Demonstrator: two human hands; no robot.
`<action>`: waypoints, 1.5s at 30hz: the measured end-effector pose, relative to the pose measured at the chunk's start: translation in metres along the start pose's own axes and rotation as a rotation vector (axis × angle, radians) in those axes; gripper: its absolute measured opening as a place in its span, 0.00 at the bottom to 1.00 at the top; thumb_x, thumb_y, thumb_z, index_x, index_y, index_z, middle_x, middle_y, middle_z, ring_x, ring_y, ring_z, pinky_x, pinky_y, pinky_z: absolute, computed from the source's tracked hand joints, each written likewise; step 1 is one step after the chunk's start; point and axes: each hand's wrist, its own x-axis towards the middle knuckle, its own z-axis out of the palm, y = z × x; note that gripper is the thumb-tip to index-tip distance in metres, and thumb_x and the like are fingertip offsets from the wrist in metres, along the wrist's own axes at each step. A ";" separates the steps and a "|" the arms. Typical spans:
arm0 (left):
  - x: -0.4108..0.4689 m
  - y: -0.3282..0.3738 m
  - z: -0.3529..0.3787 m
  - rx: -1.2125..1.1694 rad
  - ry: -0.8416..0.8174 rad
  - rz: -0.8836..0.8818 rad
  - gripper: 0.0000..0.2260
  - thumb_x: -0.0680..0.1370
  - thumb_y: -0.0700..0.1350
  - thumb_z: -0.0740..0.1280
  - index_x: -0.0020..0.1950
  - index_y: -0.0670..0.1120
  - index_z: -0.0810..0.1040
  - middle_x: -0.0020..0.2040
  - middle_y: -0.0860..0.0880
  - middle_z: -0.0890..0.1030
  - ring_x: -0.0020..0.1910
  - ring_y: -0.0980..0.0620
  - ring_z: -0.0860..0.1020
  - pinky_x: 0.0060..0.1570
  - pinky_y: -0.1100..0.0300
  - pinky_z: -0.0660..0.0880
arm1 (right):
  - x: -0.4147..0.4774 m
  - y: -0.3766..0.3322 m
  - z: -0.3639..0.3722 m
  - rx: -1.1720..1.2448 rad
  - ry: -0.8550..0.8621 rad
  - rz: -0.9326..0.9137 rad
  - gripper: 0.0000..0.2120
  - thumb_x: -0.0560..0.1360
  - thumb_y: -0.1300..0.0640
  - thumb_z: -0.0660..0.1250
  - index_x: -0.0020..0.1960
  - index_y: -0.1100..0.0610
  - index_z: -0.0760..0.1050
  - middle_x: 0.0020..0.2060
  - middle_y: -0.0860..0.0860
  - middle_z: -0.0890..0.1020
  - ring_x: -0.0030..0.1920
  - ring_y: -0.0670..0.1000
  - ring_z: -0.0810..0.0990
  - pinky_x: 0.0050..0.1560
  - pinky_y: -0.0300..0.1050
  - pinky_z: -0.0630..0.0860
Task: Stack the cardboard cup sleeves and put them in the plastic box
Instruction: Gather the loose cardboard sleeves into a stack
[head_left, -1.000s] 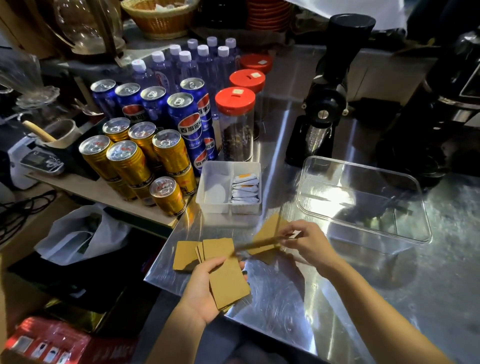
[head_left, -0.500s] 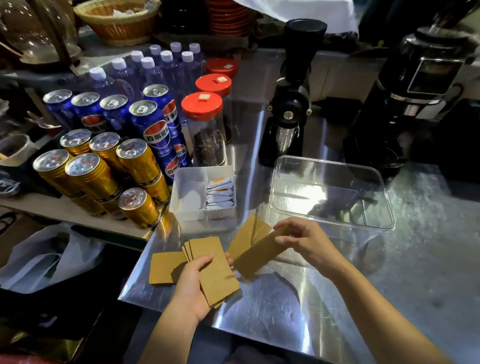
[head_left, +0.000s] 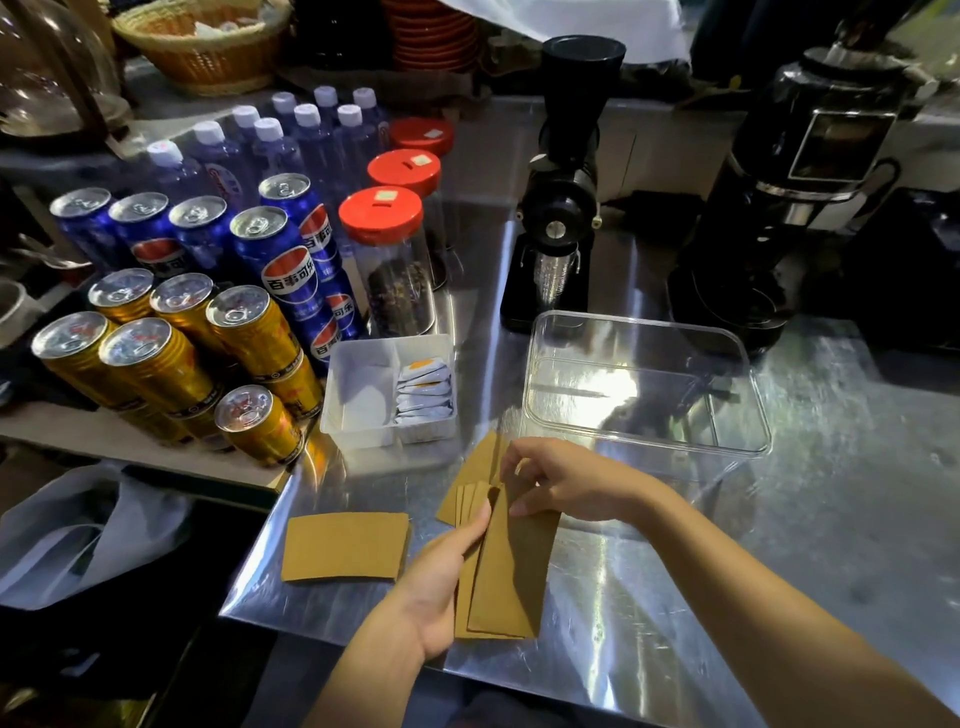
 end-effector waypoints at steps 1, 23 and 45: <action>0.000 -0.001 0.000 -0.018 -0.017 -0.002 0.25 0.69 0.59 0.68 0.57 0.43 0.81 0.57 0.37 0.81 0.57 0.38 0.79 0.61 0.40 0.73 | 0.002 -0.001 0.001 -0.006 -0.001 -0.007 0.13 0.70 0.61 0.71 0.49 0.52 0.69 0.44 0.52 0.80 0.47 0.55 0.78 0.47 0.50 0.78; -0.016 0.004 -0.055 -0.183 0.147 0.302 0.10 0.68 0.42 0.70 0.45 0.37 0.84 0.41 0.38 0.85 0.36 0.42 0.83 0.33 0.53 0.80 | 0.059 0.019 0.054 -0.254 0.363 0.257 0.33 0.64 0.45 0.74 0.59 0.58 0.62 0.61 0.59 0.66 0.51 0.62 0.77 0.46 0.51 0.73; -0.013 0.023 -0.074 -0.228 0.206 0.291 0.15 0.67 0.43 0.71 0.50 0.37 0.82 0.44 0.38 0.85 0.39 0.40 0.82 0.41 0.46 0.81 | 0.039 0.014 0.016 0.378 0.362 -0.058 0.14 0.75 0.63 0.65 0.32 0.51 0.71 0.21 0.42 0.74 0.24 0.39 0.70 0.25 0.26 0.65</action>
